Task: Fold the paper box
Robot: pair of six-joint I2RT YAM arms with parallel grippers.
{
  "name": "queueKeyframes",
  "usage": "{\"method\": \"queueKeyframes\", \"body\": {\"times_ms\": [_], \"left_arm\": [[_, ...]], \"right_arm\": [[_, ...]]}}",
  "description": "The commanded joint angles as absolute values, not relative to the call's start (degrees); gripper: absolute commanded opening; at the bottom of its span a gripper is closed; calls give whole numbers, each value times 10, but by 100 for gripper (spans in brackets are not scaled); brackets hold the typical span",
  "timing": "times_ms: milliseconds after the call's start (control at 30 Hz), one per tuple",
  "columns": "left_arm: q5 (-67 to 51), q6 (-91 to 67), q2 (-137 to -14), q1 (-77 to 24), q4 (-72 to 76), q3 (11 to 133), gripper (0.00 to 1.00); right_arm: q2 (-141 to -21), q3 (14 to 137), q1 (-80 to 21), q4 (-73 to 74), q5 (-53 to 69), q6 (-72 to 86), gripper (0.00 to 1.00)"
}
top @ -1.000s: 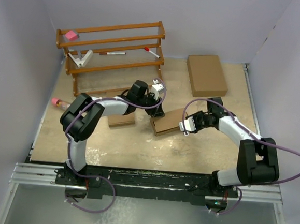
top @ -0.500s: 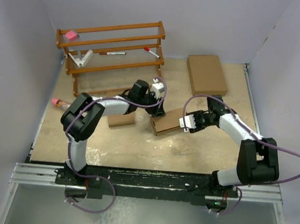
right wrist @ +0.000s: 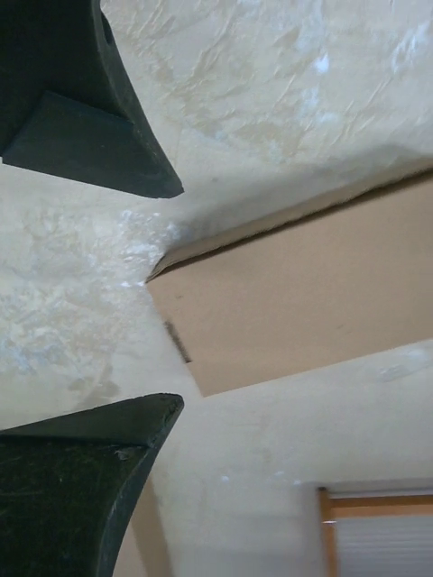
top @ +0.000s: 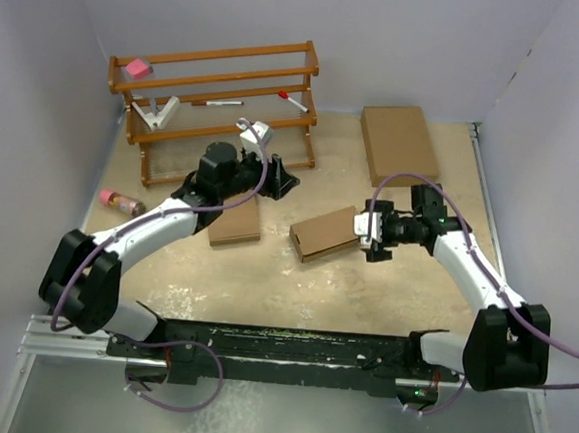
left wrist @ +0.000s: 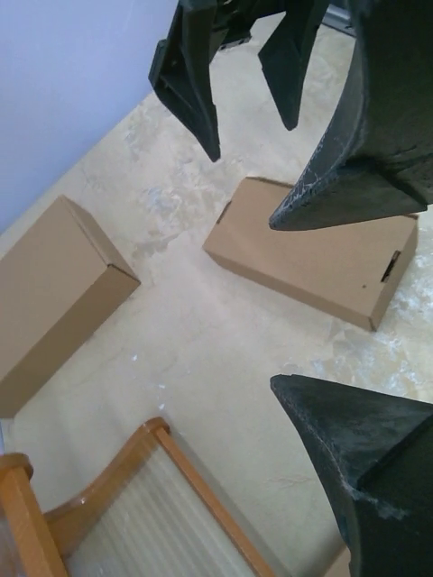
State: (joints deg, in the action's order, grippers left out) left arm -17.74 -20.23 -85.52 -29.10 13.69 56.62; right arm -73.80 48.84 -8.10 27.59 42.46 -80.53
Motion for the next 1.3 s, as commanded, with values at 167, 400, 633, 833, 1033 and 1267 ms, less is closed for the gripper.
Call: {"method": "queueKeyframes", "body": {"times_ms": [167, 400, 633, 833, 1033, 1267], "left_arm": [[-203, -252, -914, -301, 194, 502, 63], [-219, -253, -991, -302, 224, 510, 59], [-241, -257, -1039, -314, 232, 510, 51], [-250, -272, -1054, -322, 253, 487, 47], [-244, -280, -1038, -322, 258, 473, 49], [-136, -273, -900, -316, 193, 493, 59]], "right_arm": [[-758, 435, -277, 120, 433, -768, 82], [-800, 397, -379, -23, 308, -714, 78], [-825, 387, -408, -70, 250, -697, 62], [-829, 387, -412, -77, 236, -689, 43], [-814, 399, -412, -19, 261, -703, 48], [-734, 478, -306, 189, 435, -689, 77]]}}
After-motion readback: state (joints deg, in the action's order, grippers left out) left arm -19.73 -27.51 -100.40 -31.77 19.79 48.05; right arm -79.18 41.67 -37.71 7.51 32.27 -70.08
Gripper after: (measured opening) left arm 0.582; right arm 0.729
